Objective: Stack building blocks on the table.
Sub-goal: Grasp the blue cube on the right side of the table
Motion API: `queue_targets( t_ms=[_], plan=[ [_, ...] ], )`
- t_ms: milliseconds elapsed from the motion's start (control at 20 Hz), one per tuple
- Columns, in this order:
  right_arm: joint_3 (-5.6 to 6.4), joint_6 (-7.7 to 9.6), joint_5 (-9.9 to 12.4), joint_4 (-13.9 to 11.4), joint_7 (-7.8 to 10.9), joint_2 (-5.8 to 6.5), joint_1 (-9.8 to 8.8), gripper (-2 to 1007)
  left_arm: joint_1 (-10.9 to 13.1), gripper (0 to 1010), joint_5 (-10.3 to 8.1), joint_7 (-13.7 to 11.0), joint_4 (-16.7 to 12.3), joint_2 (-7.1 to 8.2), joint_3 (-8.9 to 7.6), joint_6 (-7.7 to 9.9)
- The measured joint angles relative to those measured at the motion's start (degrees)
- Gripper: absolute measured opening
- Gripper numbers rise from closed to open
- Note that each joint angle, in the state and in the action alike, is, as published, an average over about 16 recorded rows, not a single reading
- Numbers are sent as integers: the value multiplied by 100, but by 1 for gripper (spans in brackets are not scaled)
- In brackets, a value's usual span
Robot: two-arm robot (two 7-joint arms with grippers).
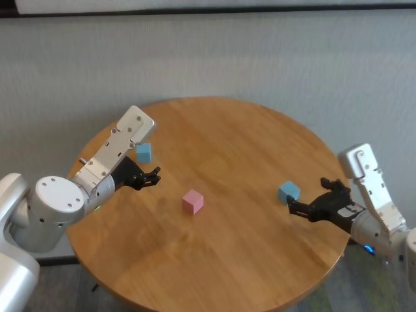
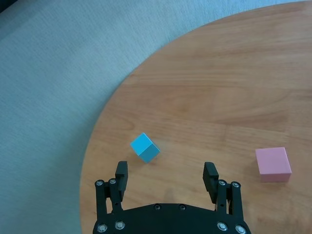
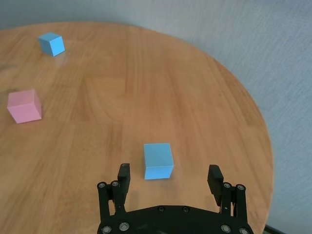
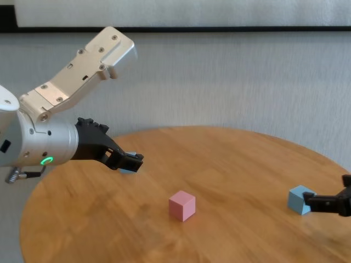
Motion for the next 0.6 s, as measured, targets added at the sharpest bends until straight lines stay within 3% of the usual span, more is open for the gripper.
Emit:
queue_targets(
  t_ms=[600],
  plan=[
    [-126,-26,-360,539,137,-367,333,1005,-4,1000,-2,0,5,-4,3,0]
  ],
)
